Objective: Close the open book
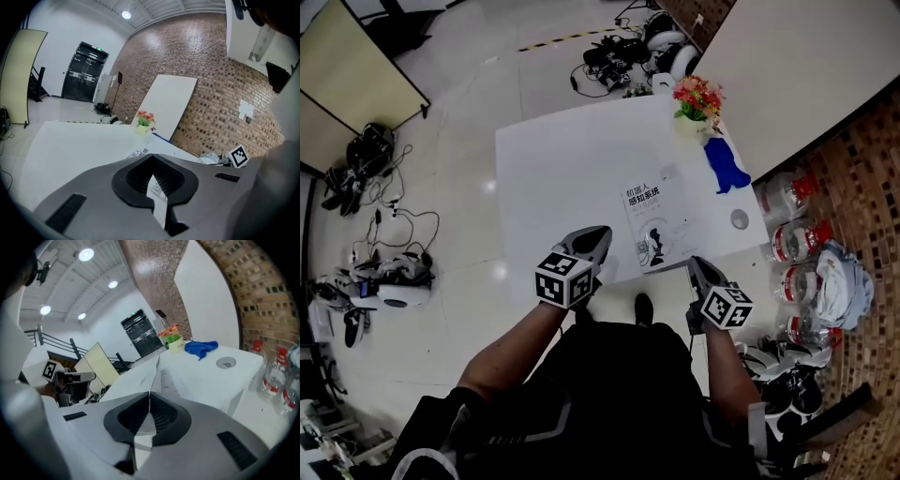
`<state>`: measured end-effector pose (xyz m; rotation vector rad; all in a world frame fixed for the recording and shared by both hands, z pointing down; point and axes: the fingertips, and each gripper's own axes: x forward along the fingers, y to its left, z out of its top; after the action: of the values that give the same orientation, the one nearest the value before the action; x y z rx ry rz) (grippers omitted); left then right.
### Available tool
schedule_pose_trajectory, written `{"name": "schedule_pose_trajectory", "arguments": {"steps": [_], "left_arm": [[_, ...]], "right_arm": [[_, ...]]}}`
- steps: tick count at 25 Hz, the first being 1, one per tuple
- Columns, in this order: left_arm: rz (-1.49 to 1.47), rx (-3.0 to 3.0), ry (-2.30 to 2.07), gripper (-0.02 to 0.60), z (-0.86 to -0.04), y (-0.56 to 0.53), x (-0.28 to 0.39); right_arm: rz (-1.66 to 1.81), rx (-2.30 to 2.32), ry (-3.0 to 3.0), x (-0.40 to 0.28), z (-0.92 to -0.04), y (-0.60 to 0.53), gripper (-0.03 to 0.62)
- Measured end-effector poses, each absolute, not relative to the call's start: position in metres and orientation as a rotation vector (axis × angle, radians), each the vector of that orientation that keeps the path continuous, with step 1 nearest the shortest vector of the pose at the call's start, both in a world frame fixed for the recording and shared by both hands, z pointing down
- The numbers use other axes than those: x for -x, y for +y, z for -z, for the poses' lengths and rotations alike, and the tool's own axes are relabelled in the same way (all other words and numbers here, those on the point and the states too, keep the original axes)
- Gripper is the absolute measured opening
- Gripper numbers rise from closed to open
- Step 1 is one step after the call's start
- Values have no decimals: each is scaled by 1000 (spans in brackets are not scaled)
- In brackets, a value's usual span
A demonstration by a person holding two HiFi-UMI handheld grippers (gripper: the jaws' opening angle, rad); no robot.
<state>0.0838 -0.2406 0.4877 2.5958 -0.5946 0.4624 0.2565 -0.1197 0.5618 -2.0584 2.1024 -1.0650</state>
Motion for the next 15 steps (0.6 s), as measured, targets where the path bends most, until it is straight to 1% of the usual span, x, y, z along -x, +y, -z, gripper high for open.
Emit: {"name": "schedule_pose_trajectory", "arguments": {"steps": [6, 11, 15], "left_arm": [[-536, -2618, -540, -6, -496, -240, -106], [-577, -2617, -519, -6, -508, -241, -116], [-567, -2620, -499, -6, -506, -242, -121]], "right_arm": [[1317, 2056, 1912, -283, -614, -114, 6], [1560, 2033, 1793, -285, -645, -111, 6], [1599, 2096, 1803, -285, -649, -109, 8]]}}
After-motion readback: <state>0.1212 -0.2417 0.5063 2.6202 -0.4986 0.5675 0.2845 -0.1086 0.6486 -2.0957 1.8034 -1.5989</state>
